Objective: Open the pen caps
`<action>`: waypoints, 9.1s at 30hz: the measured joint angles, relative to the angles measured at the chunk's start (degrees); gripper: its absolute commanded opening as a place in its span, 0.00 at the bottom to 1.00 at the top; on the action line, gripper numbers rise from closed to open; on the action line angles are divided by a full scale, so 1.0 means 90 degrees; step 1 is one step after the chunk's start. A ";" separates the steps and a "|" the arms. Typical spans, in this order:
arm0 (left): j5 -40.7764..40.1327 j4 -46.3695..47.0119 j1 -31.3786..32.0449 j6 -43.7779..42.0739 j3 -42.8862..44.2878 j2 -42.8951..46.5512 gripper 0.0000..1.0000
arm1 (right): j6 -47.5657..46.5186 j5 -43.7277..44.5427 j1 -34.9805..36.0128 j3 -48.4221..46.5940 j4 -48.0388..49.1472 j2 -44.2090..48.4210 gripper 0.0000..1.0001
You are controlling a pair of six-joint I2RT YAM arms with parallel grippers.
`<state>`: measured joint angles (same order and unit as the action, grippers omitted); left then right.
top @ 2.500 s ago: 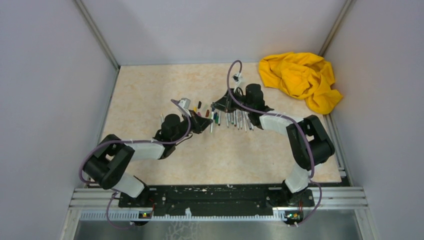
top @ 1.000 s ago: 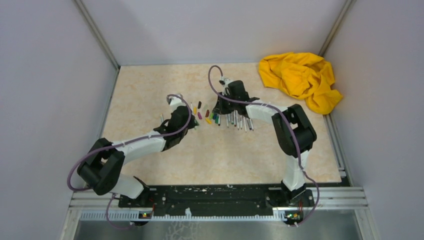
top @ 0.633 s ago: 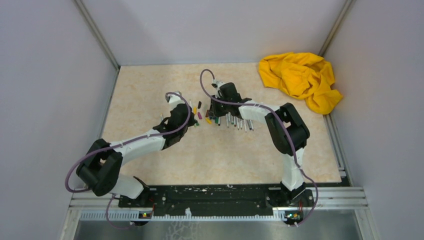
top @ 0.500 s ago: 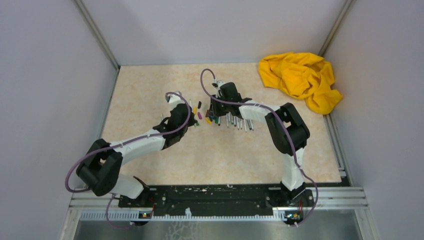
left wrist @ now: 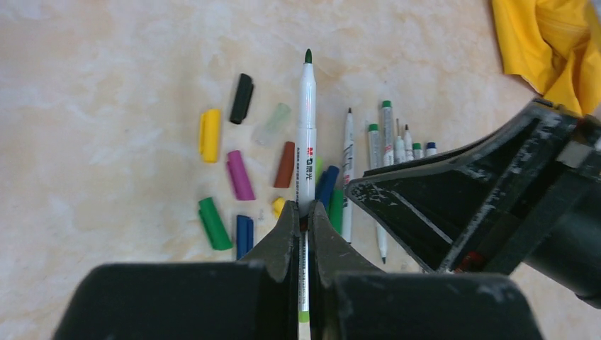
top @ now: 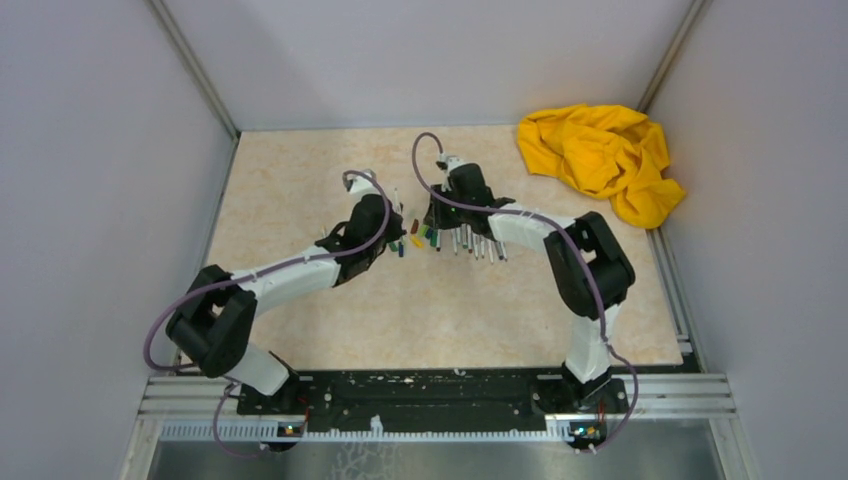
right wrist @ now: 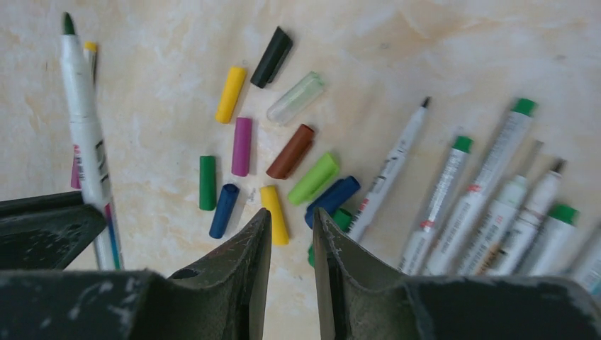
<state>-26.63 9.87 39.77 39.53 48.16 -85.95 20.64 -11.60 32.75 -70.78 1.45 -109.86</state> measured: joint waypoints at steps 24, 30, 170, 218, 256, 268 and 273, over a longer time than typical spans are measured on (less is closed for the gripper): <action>0.1574 0.0109 0.0333 -0.0083 0.2409 -0.3041 0.00 | 0.0389 0.0838 -0.1005 0.1586 0.0471 0.1994 0.28; 0.1336 -0.0192 0.0376 0.0000 0.2514 -0.3101 0.14 | 0.0396 0.0821 -0.1035 0.1625 0.0505 0.2144 0.28; 0.1736 0.1957 -0.1025 0.0561 -0.0731 0.0376 0.00 | 0.1732 -0.2443 -0.0070 0.2390 0.3932 0.1090 0.29; 0.1868 0.1851 -0.0639 0.0333 -0.0274 -0.0022 0.36 | 0.1535 -0.2538 0.0058 0.2052 0.3500 0.0770 0.00; 0.0364 0.1212 -0.1698 -0.0916 0.1195 -0.0903 0.00 | 0.0879 -0.2050 0.0063 0.2538 0.2407 0.1052 0.00; 0.0335 0.1217 -0.1598 -0.0702 -0.0078 0.0617 0.00 | 0.0729 -0.1326 0.0080 0.0809 0.1848 -0.0073 0.07; 0.0350 0.1175 -0.1506 -0.0556 -0.0204 0.0979 0.00 | 0.0661 -0.1003 0.0129 0.0391 0.1501 -0.0600 0.12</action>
<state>-23.49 20.45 26.22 34.52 46.33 -77.14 26.59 -20.62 33.91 -67.26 14.96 -115.26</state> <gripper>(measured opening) 0.036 0.110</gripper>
